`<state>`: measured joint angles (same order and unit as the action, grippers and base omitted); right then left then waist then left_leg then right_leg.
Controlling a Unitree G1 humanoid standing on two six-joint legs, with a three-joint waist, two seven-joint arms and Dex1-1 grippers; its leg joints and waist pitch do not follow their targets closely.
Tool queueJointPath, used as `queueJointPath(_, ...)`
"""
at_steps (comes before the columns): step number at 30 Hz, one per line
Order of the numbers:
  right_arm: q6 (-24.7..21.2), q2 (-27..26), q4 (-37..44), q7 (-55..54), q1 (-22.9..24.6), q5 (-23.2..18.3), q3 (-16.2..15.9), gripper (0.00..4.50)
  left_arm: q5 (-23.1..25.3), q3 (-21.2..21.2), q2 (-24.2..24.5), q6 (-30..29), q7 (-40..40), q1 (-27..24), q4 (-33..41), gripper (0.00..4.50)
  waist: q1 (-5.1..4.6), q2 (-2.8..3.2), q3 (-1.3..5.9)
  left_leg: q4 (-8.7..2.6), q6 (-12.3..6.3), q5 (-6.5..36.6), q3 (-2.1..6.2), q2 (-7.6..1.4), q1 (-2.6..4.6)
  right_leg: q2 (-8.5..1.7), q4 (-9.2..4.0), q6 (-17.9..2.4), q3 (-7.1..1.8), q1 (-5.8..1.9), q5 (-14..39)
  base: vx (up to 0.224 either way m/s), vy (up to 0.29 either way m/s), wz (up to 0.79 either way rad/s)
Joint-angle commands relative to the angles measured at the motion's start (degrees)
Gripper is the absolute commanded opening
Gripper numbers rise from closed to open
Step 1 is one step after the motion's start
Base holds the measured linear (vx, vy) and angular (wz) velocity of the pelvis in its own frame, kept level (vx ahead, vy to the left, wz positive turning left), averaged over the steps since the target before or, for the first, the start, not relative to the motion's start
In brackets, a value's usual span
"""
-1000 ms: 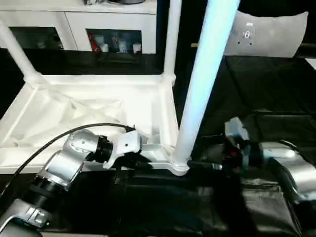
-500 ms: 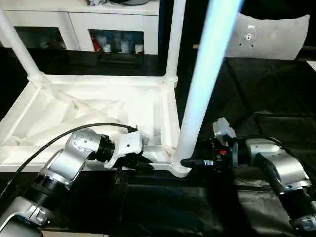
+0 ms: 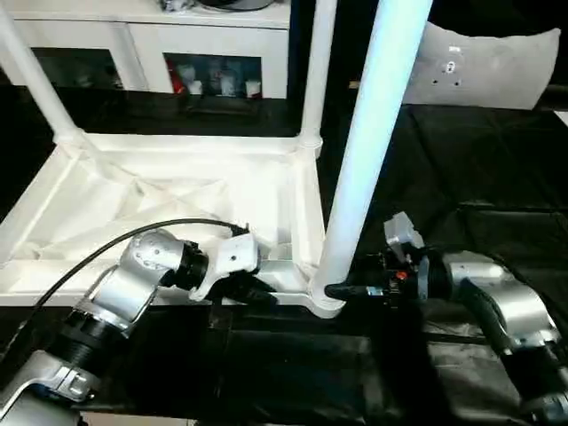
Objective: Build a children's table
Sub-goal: Rotate leg to tighten
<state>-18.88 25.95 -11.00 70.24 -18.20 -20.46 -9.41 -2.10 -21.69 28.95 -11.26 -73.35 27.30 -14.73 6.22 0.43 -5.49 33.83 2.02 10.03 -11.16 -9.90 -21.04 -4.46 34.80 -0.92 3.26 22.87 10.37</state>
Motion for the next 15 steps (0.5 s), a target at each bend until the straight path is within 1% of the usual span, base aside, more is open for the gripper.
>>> queueJointPath(1,-1.99,-4.64,4.28,-7.01,1.91,0.27,-2.44,2.01,2.0,-0.94,-3.32,-2.56,6.04,1.19,-1.71,0.0,-0.44,-0.41,3.35,-4.64,-0.5,17.31,1.66,-3.51,1.29,-4.4,-5.44,-10.27,-3.04,-1.35,25.04,0.0,0.0,0.0)
queueJointPath(2,-2.07,-5.07,4.64,-7.94,2.18,0.55,-2.53,2.01,2.07,-0.85,-3.61,-2.86,6.53,1.27,-1.82,0.0,-0.5,-0.43,3.22,-4.71,-0.06,18.04,1.76,-3.43,1.3,-4.46,-5.59,-9.74,-3.0,-1.34,26.56,0.0,0.0,0.0)
queueJointPath(3,-3.67,-7.29,6.31,-12.1,3.38,1.36,-2.98,2.0,1.58,-0.28,-5.31,-4.39,8.42,1.44,-1.72,0.0,-0.95,-0.54,3.13,-4.94,0.78,19.7,2.16,-3.21,1.17,-4.65,-6.01,-7.57,-2.73,-1.52,31.62,0.0,0.0,0.0)
queueJointPath(4,-4.29,-8.86,7.3,-14.36,4.08,2.04,-3.66,2.0,1.74,-0.17,-6.44,-5.14,9.86,1.69,-1.77,0.0,-1.23,-0.52,2.9,-4.89,1.09,21.66,2.28,-3.11,1.6,-4.69,-6.58,-6.34,-2.65,-0.95,35.12,0.0,0.0,0.0)
queueJointPath(5,-4.7,-9.95,7.94,-15.83,4.52,2.53,-4.15,1.99,1.88,-0.12,-7.16,-5.6,10.81,1.88,-1.84,0.0,-1.48,-0.53,2.81,-4.92,1.36,22.52,2.4,-3.08,1.64,-4.67,-6.74,-5.64,-2.56,-0.89,36.73,0.0,0.0,0.0)
queueJointPath(6,-5.56,-11.85,8.53,-18.53,4.87,3.62,-4.6,1.99,2.42,0.01,-8.41,-6.48,12.78,2.24,-2.2,0.0,-1.79,-0.34,2.69,-4.98,1.85,24.02,2.64,-3.01,1.74,-4.75,-7.03,-4.62,-2.37,-0.78,39.22,0.0,0.0,0.0)
queueJointPath(7,-6.21,-13.17,8.89,-20.44,5.05,4.39,-4.89,1.98,2.78,0.13,-9.22,-7.08,14.12,2.51,-2.47,0.0,-1.98,-0.24,2.59,-5.11,2.05,24.93,2.74,-3.0,1.73,-4.71,-7.25,-4.14,-2.25,-0.72,40.12,0.0,0.0,0.0)
queueJointPath(8,-6.21,-13.17,8.89,-20.44,5.05,4.39,-4.89,1.98,2.78,0.13,-9.22,-7.08,14.12,2.51,-2.47,0.0,-2.2,-0.22,2.5,-5.17,2.37,26.16,2.9,-2.97,1.82,-4.74,-7.45,-3.65,-1.97,-0.72,41.11,0.0,0.0,0.0)
queueJointPath(9,-6.95,-16.82,8.28,-25.93,4.69,6.31,-5.1,1.97,3.72,0.35,-11.2,-8.67,17.36,3.21,-3.29,0.0,-3.02,0.04,2.23,-5.52,3.22,30.13,3.34,-2.89,2.09,-4.56,-8.13,-2.03,-1.11,-0.8,43.11,-0.053,0.043,-0.11)
queueJointPath(10,-7.19,-17.74,7.91,-27.4,4.48,6.73,-5.07,1.97,3.92,0.43,-11.7,-9.02,18.16,3.41,-3.58,0.0,-3.71,0.39,2.13,-5.47,3.66,34.2,3.75,-2.84,3.08,-4.46,-9.17,-1.16,0.15,-0.7,43.88,-0.053,0.043,-0.11)
queueJointPath(11,-8.08,-20.62,7.07,-32.19,3.95,7.94,-4.93,1.97,4.73,0.75,-13.24,-10.15,20.63,4.05,-4.53,0.0,-4.09,1.0,1.93,-5.48,3.9,36.76,3.96,-2.89,3.51,-4.18,-9.5,-0.85,0.87,-0.62,43.41,-0.074,0.054,-0.07)
queueJointPath(12,-8.73,-21.78,7.07,-34.4,3.86,8.38,-4.87,1.96,5.22,1.0,-13.92,-10.69,21.59,4.29,-4.91,0.0,-5.23,1.67,1.27,-7.17,4.72,44.32,4.6,-3.55,3.48,-2.66,-9.52,-0.31,3.5,-1.57,39.49,-0.077,0.067,-0.06)
queueJointPath(13,-8.73,-21.78,7.07,-34.4,3.86,8.38,-4.87,1.96,5.22,1.0,-13.92,-10.69,21.59,4.29,-4.91,0.0,-5.19,2.51,0.99,-9.83,5.4,49.19,4.56,-4.57,1.86,-1.41,-6.75,-1.08,4.45,-3.48,34.06,-0.077,0.067,-0.06)
queueJointPath(14,-9.65,-24.05,6.24,-38.66,3.42,9.28,-4.17,1.96,5.57,1.45,-15.04,-11.3,23.18,4.75,-5.59,0.0,-1.26,2.89,1.44,-14.31,5.38,54.22,2.79,-6.23,-4.2,-0.67,5.74,-2.35,2.17,-7.82,14.49,-0.114,0.051,0.11)
queueJointPath(15,-10.74,-26.1,5.52,-42.42,3.05,10.2,-3.73,1.96,6.0,1.79,-16.23,-11.88,24.81,5.3,-6.22,0.0,-2.06,0.52,2.87,-12.7,4.71,44.27,-0.49,-3.32,-0.95,-0.59,5.45,-2.56,-0.62,-5.78,19.1,-0.068,-0.03,0.1)
